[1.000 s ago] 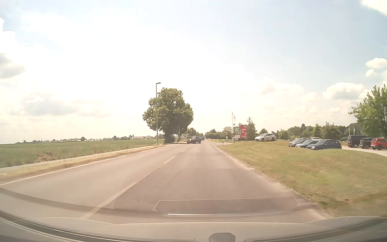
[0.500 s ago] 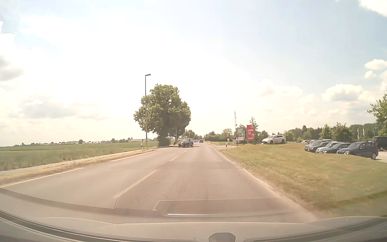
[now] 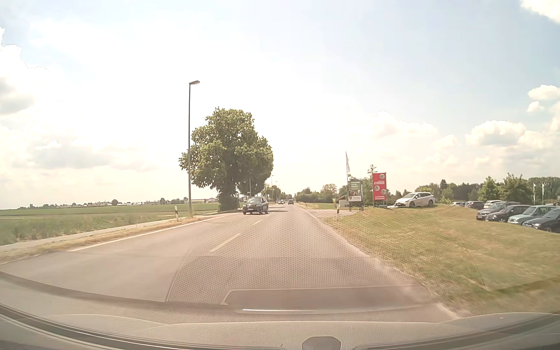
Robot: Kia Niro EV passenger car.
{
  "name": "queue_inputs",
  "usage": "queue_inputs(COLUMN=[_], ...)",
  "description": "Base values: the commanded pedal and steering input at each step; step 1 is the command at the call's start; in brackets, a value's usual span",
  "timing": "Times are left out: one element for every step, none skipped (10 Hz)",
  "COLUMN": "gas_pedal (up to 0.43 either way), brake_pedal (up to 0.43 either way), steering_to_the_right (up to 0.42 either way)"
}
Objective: Follow the waypoints while adhering to traffic rules and regulations
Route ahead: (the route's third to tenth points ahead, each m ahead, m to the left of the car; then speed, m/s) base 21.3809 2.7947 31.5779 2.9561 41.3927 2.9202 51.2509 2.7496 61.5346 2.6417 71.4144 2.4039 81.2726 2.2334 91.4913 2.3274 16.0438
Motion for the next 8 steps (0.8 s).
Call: queue_inputs(gas_pedal=[0.220,0.220,0.220,0.220,0.220,0.220,0.220,0.220], brake_pedal=[0.000,0.000,0.000,0.000,0.000,0.000,0.000,0.000], steering_to_the_right=[-0.007,-0.008,-0.008,-0.008,-0.008,-0.008,-0.008,-0.008])
